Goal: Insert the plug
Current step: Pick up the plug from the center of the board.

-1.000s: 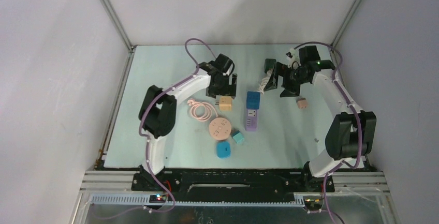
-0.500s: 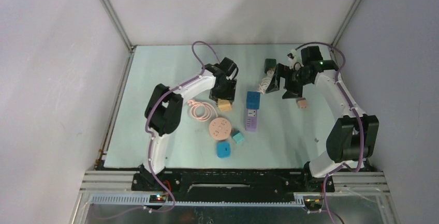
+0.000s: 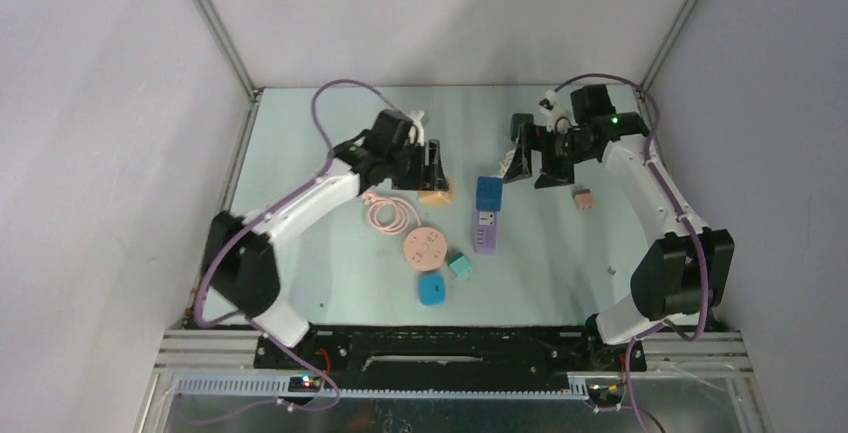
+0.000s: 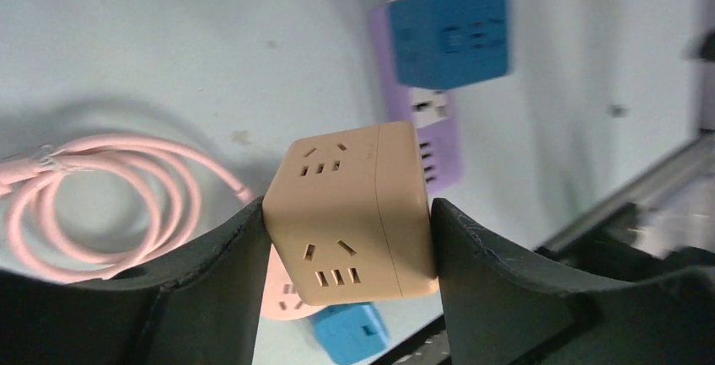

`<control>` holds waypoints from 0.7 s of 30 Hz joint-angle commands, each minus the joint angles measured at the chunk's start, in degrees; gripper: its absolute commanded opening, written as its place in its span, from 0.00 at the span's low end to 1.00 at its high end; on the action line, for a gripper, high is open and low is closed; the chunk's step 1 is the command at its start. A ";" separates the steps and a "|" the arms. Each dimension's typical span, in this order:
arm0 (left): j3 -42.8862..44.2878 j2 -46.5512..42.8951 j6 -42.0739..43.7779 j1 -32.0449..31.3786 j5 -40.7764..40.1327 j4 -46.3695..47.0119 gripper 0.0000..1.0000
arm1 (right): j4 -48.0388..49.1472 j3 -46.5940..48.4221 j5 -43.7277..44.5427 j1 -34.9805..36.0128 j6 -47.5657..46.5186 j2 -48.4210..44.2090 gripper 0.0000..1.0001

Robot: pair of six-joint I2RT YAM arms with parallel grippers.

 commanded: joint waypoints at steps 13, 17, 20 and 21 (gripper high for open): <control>-21.39 -19.14 -31.61 10.60 32.62 43.76 0.32 | 8.96 3.42 -18.79 9.47 -7.54 -7.43 0.98; -20.19 -18.12 -35.24 11.71 35.84 40.00 0.33 | 11.60 3.00 -19.52 11.68 -11.85 -10.06 0.99; -21.29 -17.63 -41.54 12.14 37.89 43.09 0.34 | 14.18 2.82 -18.46 12.36 -11.75 -10.58 1.00; -22.02 -17.39 -44.27 12.25 38.50 44.96 0.34 | 14.95 2.75 -18.33 12.39 -11.17 -10.60 1.00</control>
